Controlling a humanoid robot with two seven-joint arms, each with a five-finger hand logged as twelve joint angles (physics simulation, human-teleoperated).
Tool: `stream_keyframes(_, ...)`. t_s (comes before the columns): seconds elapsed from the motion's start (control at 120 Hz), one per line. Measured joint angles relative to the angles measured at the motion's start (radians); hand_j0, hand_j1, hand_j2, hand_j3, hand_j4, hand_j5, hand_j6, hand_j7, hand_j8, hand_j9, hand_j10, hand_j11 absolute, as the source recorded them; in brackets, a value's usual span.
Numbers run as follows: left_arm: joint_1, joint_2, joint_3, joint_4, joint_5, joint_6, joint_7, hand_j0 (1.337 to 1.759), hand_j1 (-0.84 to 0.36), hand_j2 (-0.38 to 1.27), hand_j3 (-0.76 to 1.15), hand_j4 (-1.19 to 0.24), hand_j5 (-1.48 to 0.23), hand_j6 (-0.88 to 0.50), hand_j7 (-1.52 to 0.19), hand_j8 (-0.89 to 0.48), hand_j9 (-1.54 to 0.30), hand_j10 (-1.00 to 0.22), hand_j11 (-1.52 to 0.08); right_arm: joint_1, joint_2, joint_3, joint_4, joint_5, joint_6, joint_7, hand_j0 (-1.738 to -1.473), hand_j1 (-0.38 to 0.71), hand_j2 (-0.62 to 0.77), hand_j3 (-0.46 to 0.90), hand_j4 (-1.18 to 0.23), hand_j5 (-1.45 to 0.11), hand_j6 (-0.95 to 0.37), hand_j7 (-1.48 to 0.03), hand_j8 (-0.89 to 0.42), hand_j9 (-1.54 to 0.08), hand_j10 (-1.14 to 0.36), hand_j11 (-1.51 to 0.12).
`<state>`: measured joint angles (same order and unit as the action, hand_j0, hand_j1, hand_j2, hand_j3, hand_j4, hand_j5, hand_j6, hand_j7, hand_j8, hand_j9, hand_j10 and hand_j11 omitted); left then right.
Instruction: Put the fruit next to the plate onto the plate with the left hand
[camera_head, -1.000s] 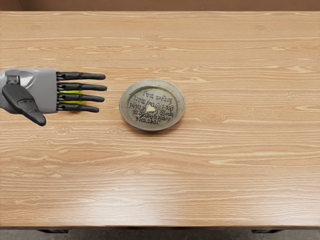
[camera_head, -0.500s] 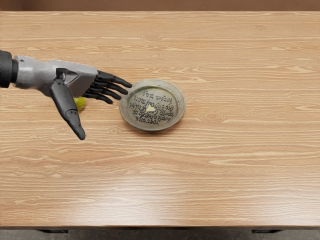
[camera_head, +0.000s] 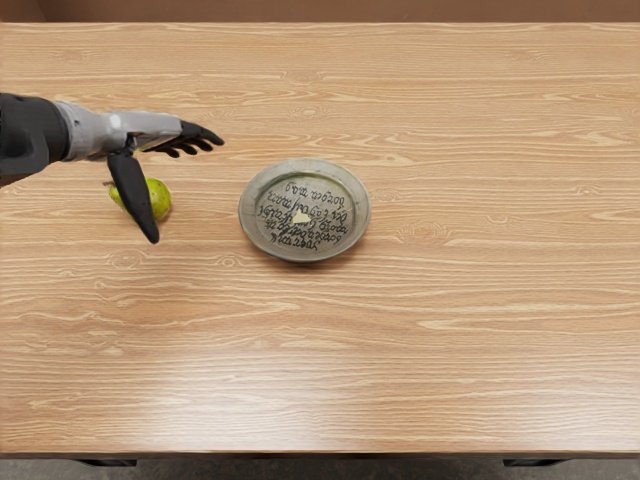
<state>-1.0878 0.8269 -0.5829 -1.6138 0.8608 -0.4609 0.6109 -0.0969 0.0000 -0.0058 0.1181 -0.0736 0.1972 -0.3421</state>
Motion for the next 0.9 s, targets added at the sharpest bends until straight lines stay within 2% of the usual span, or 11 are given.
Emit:
stream_keyframes(0.092, 0.026, 0.003, 0.012, 0.000, 0.046, 0.048, 0.000, 1.658, 0.22, 0.02, 0.00, -0.11, -0.14, -0.11, -0.14, -0.11, -0.14, -0.11, -0.14, -0.001, 0.000, 0.000, 0.000, 0.000, 0.000, 0.000, -1.658, -0.35, 0.00, 0.00, 0.00, 0.00, 0.00, 0.00, 0.00, 0.00, 0.00, 0.00)
stream_keyframes(0.258, 0.023, 0.002, 0.105, 0.000, 0.158, 0.177, 0.000, 1.658, 0.22, 0.02, 0.00, -0.11, -0.14, -0.11, -0.14, -0.11, -0.14, -0.11, -0.14, -0.001, 0.000, 0.000, 0.000, 0.000, 0.000, 0.000, -1.658, -0.35, 0.00, 0.00, 0.00, 0.00, 0.00, 0.00, 0.00, 0.00, 0.00, 0.00)
stream_keyframes(0.492, 0.026, 0.000, 0.188, 0.005, 0.234, 0.298, 0.000, 1.658, 0.22, 0.02, 0.00, -0.11, -0.14, -0.11, -0.14, -0.11, -0.14, -0.11, -0.14, -0.001, 0.000, 0.000, 0.000, 0.000, 0.001, 0.000, -1.658, -0.35, 0.00, 0.00, 0.00, 0.00, 0.00, 0.00, 0.00, 0.00, 0.00, 0.00)
stream_keyframes(0.692, 0.026, -0.023, 0.253, 0.057, 0.267, 0.386, 0.000, 1.658, 0.22, 0.02, 0.00, -0.11, -0.14, -0.11, -0.14, -0.11, -0.14, -0.11, -0.14, -0.001, 0.000, 0.000, 0.000, 0.000, 0.000, 0.000, -1.658, -0.35, 0.00, 0.00, 0.00, 0.00, 0.00, 0.00, 0.00, 0.00, 0.00, 0.00)
stream_keyframes(0.9, 0.027, -0.105, 0.286, 0.103, 0.277, 0.427, 0.000, 1.658, 0.22, 0.03, 0.00, -0.12, -0.15, -0.12, -0.15, -0.12, -0.14, -0.12, -0.14, -0.001, 0.000, -0.004, 0.000, -0.001, -0.001, 0.000, -1.658, -0.35, 0.00, 0.00, 0.00, 0.00, 0.00, 0.00, 0.00, 0.00, 0.00, 0.00)
